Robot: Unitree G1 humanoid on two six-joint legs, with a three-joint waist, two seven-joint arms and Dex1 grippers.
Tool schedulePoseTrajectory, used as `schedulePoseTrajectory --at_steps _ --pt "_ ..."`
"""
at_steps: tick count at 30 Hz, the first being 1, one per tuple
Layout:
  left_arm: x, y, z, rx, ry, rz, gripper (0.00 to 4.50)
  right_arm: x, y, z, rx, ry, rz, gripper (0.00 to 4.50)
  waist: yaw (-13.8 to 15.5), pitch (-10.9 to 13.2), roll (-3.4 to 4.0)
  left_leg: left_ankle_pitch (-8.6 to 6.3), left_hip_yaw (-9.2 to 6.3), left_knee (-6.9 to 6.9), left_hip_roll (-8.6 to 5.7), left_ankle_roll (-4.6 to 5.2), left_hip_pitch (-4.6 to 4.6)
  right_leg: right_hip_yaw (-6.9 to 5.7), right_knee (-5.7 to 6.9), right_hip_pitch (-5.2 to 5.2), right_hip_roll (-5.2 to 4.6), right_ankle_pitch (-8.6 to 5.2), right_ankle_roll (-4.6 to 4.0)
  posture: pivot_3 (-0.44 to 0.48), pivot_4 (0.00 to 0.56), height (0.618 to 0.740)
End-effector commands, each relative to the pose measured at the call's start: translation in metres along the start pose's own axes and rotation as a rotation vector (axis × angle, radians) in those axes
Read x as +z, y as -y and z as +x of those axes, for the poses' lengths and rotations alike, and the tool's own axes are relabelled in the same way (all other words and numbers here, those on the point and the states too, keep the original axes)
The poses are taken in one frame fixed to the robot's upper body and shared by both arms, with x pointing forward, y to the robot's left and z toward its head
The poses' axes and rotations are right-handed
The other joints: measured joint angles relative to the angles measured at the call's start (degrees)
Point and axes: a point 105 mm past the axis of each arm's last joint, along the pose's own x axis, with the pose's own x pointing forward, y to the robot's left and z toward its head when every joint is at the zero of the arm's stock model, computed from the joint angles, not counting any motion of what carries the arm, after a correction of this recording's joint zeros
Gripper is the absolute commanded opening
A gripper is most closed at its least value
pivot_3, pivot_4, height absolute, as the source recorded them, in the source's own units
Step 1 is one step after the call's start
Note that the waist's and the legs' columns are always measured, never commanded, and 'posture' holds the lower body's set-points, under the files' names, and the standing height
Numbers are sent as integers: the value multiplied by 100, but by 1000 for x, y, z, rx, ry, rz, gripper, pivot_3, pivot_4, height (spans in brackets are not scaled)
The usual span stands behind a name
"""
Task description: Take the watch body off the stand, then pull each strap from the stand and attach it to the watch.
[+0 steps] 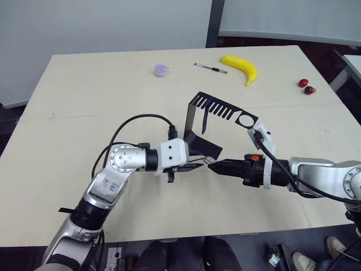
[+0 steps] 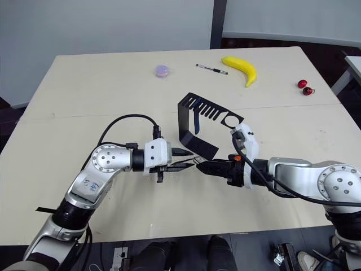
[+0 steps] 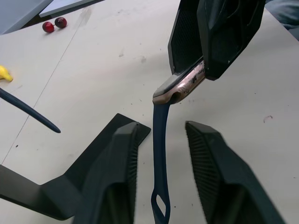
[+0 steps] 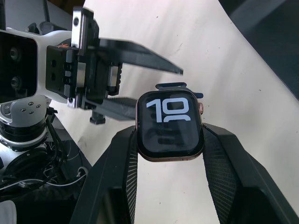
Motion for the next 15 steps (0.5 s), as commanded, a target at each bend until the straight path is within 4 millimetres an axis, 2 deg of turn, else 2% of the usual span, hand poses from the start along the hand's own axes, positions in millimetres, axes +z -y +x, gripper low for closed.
schedulePoseTrajectory --at_steps 1,15 --pt "8 -1 1 -4 26 26 60 4 -8 -3 29 12 -16 1486 -1 0 0 0 0 0 0 0 0 0 0 0 0 0 0 0 150 740" --pt "10 1 1 -8 43 31 60 1 -5 -3 5 -8 -25 1486 1 0 0 0 0 0 0 0 0 0 -1 0 0 0 0 0 150 740"
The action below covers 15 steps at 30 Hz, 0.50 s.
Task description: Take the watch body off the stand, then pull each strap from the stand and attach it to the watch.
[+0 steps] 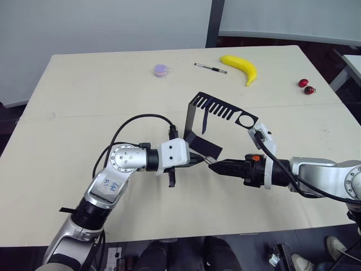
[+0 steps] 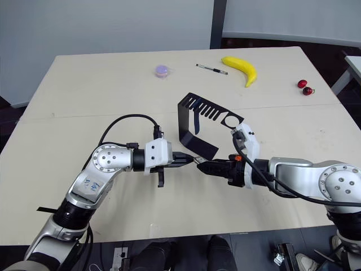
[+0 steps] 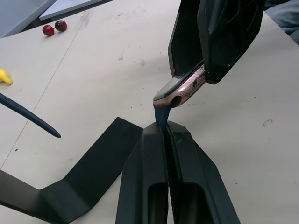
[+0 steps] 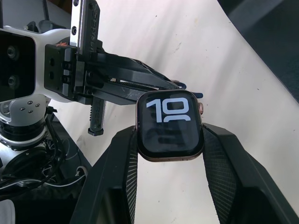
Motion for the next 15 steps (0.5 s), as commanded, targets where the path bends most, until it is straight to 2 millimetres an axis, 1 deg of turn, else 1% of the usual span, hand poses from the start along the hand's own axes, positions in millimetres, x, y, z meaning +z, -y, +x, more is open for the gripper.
schedulePoseTrajectory --at_steps 1,15 --pt "10 1 0 -7 39 31 60 1 -4 -2 8 -5 -24 1486 1 0 0 0 0 0 0 0 0 0 0 0 0 0 0 0 150 740" --pt "11 2 0 -11 47 35 60 0 -2 -2 2 -7 -29 1486 0 0 0 0 0 0 0 0 0 0 0 0 0 0 0 0 150 740"
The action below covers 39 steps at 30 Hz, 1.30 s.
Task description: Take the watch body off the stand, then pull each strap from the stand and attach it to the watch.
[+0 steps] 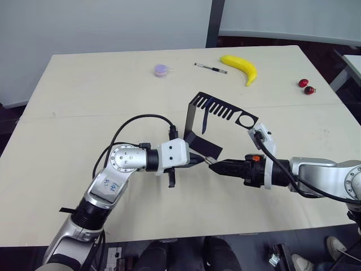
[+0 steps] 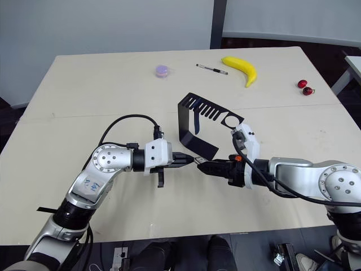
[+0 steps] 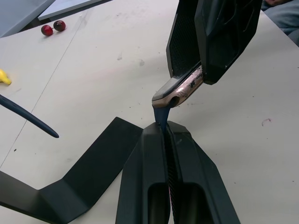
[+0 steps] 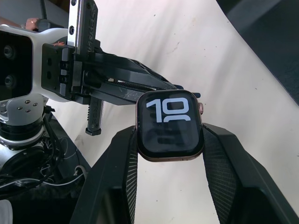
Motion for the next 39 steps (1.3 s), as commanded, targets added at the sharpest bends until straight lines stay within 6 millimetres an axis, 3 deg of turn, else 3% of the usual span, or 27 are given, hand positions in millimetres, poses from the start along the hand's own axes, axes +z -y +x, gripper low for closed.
schedulePoseTrajectory --at_steps 1,23,28,31,34,38,39 --pt "11 1 0 -6 47 36 60 1 -3 -2 7 -4 -24 1486 0 0 0 0 0 0 0 0 0 0 0 0 0 0 0 0 150 740" --pt "13 0 2 -7 57 36 60 3 -1 -3 -4 0 -35 1486 0 0 0 0 0 0 0 0 0 0 0 0 0 0 0 0 150 740" --pt "4 1 0 -10 18 -11 60 8 -7 -5 20 17 -76 1486 0 0 0 0 0 0 0 0 0 0 0 0 0 0 0 0 150 740" --pt "-3 1 -13 -48 -5 -92 1013 12 -16 -8 30 17 -242 1486 -10 0 0 0 0 0 0 0 0 0 1 -1 4 0 0 0 150 740" --pt "-2 5 -35 -132 -2 -221 2440 6 -24 -10 41 -12 -438 1486 -12 -1 1 0 0 -4 5 0 -2 1 2 -6 28 -1 -1 0 150 740" --pt "16 7 -64 -235 74 -314 4456 -1 -30 -12 70 -12 -727 1486 -7 -1 1 -3 -1 -3 12 -2 -4 5 0 -6 45 -1 -1 0 150 740" --pt "17 5 -67 -232 76 -313 4488 -4 -30 -13 83 -13 -792 1486 4 -1 1 -3 0 -2 10 -2 -4 6 0 -6 46 -1 -1 0 150 740"
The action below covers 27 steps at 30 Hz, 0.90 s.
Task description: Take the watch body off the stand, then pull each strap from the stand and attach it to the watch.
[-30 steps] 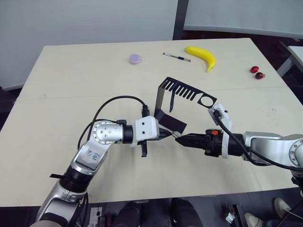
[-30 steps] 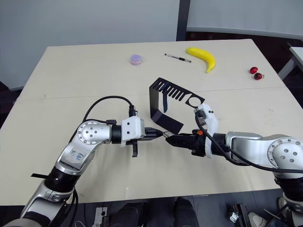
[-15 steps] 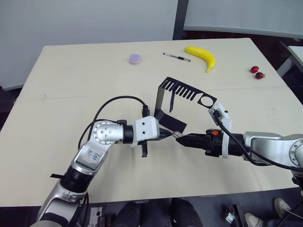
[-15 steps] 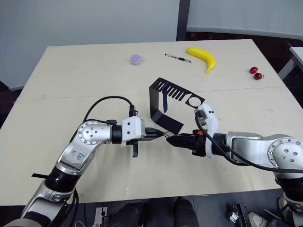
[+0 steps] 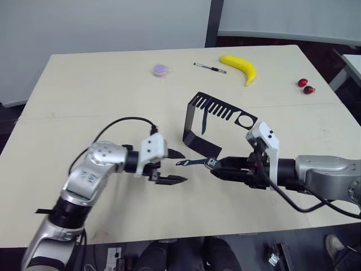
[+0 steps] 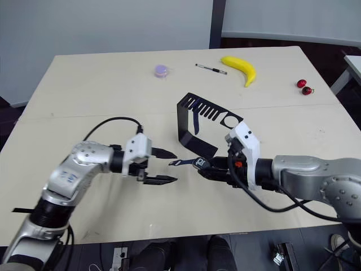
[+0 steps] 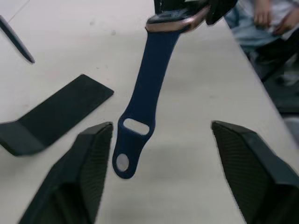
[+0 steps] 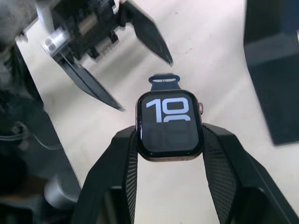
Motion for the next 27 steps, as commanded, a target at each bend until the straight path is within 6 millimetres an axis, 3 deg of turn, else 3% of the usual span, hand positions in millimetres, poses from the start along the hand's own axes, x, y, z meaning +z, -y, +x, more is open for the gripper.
schedulePoseTrajectory --at_steps 1,4,9,12,17,27 --pt "22 6 -12 -47 60 44 4488 4 -12 -3 49 25 -310 1486 14 0 0 0 -1 2 -2 0 0 0 -2 2 -1 0 0 0 150 740" --pt "22 5 -14 -41 42 82 4488 -5 -10 -2 52 21 -450 1486 13 0 -1 0 -1 5 -5 0 2 1 -4 6 0 1 1 0 150 740" --pt "21 7 -13 -47 30 126 4488 -11 -5 1 39 57 -526 1486 -25 0 0 -3 3 2 4 -5 4 10 1 1 9 0 0 0 150 740" --pt "18 9 -14 -48 18 136 4488 -14 -6 3 58 61 -532 1486 -20 0 -1 -4 4 0 8 -8 6 11 1 1 13 -1 -2 0 150 740" --pt "-8 12 -22 -51 -93 179 4488 -21 -5 17 120 54 -479 1486 -26 0 0 -6 4 0 10 -11 9 14 -1 2 14 -2 -4 0 150 740" --pt "-30 19 -22 -38 -145 200 4488 -61 5 53 214 -126 -480 1486 -13 0 -1 -6 2 1 7 -11 9 13 1 3 11 -2 -6 0 150 740"
